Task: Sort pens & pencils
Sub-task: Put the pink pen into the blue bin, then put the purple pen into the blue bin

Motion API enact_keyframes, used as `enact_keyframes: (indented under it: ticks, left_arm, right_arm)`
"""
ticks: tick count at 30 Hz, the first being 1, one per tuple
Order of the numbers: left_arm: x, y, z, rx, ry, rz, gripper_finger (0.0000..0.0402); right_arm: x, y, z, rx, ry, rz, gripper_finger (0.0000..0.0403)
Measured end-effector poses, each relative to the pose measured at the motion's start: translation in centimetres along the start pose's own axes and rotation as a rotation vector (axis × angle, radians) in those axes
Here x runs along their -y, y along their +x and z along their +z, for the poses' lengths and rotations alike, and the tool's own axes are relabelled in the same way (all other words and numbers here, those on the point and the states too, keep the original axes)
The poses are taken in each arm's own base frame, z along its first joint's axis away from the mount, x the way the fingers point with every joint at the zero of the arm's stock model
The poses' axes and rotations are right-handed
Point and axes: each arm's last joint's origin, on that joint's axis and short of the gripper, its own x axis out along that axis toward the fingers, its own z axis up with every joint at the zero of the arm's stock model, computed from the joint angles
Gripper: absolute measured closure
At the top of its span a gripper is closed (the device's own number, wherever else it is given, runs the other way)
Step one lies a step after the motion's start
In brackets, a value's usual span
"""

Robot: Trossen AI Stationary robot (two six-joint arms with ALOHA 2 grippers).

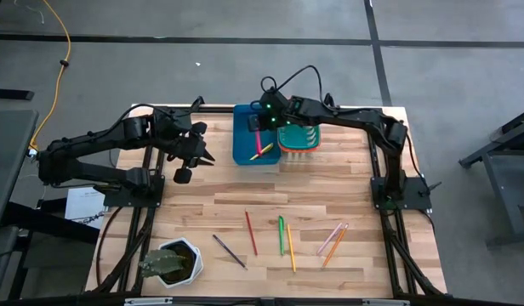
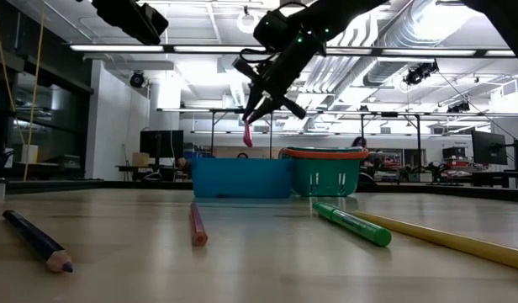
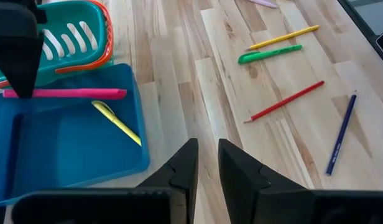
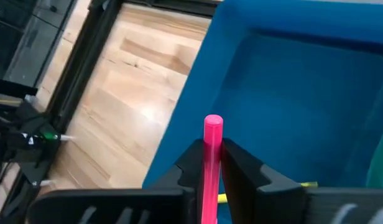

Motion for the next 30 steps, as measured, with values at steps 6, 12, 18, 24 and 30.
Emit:
enact_keyframes:
  ticks: [6,12,18,24,30]
  left_arm:
    - [0.0,0.0,0.0,0.000,0.000,0.000,0.0351]
    - [0.0,0.0,0.0,-0.001,-0.001,0.000,0.0351]
    - [0.1,0.0,-0.1,-0.008,-0.003,-0.005,0.0351]
    - [0.2,0.0,-0.2,-0.016,-0.007,-0.041,0.0350]
    - [0.5,-0.3,-0.4,-0.014,-0.009,-0.078,0.0350]
  right_arm:
    - [0.2,0.5,-0.1,-0.009,-0.003,-0.006,0.0342]
    - [0.1,0.7,-0.1,-0.007,-0.012,0.002,0.0329]
    - [-1.5,-0.8,-0.6,-0.007,-0.094,0.069,0.0328]
    - [-4.8,-5.8,-2.0,0.026,-0.203,0.130,0.0328]
    - [-7.1,-10.3,-5.6,-0.003,-0.301,0.120,0.0328]
